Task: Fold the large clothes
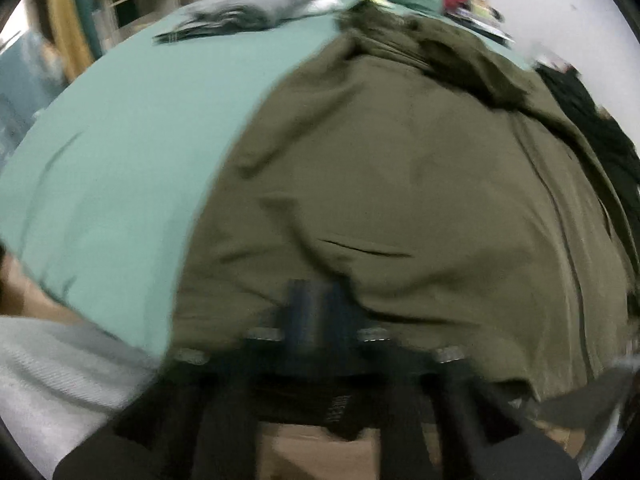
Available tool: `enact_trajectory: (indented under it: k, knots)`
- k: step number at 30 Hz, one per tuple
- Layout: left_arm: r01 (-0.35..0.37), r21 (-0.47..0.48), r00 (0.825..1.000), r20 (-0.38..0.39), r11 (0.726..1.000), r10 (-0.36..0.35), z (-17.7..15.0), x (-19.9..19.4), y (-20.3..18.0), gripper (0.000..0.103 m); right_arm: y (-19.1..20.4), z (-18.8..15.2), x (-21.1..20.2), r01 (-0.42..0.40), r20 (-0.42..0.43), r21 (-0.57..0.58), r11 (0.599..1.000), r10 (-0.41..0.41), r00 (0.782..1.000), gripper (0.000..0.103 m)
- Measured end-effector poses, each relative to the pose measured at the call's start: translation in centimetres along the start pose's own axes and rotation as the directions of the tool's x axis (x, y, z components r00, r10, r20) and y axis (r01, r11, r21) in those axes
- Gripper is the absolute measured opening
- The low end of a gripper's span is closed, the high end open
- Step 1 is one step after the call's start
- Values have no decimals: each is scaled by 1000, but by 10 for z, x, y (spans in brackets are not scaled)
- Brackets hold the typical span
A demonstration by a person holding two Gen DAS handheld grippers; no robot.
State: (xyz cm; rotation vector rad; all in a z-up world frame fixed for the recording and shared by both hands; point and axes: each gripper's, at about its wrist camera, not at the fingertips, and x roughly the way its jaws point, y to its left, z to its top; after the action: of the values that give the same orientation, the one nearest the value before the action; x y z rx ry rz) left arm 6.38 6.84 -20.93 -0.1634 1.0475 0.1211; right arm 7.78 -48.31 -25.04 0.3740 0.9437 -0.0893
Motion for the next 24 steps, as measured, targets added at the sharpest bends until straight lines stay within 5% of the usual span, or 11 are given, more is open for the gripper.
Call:
enact_trajectory:
  k: [2,6,12,18,19,20,22,24]
  knots:
    - [5,39,999,32,999,-6,0,-6,-10,0,3,-1,-9,0,36,-18,1000,1,999,15]
    - [35,28,987,154,999,-39,7,-37,-8,0,20,-2,-34,-48,133,-103,994,62,989,10]
    - [70,-59,977,205,996,-57,2,-65,19,0,3,2,-44,-364,195,37,931,350,916,10]
    - [33,-190,999,29,981,-28,12,-20,40,1,6,2,-18,-246,117,83,966,236,965,11]
    - [32,-217,999,13,976,-30,15,-15,46,13,5,0,-18,-215,111,77,974,206,972,11]
    - [30,-229,1000,15,973,-27,18,-14,50,47,5,1,-16,-204,104,81,976,195,975,12]
    - [13,-242,1000,27,970,-6,25,-11,58,81,2,0,-15,-201,101,95,975,192,976,15]
    - [1,-231,1000,-10,973,-4,27,0,63,81,-4,1,-10,-178,81,122,976,169,982,25]
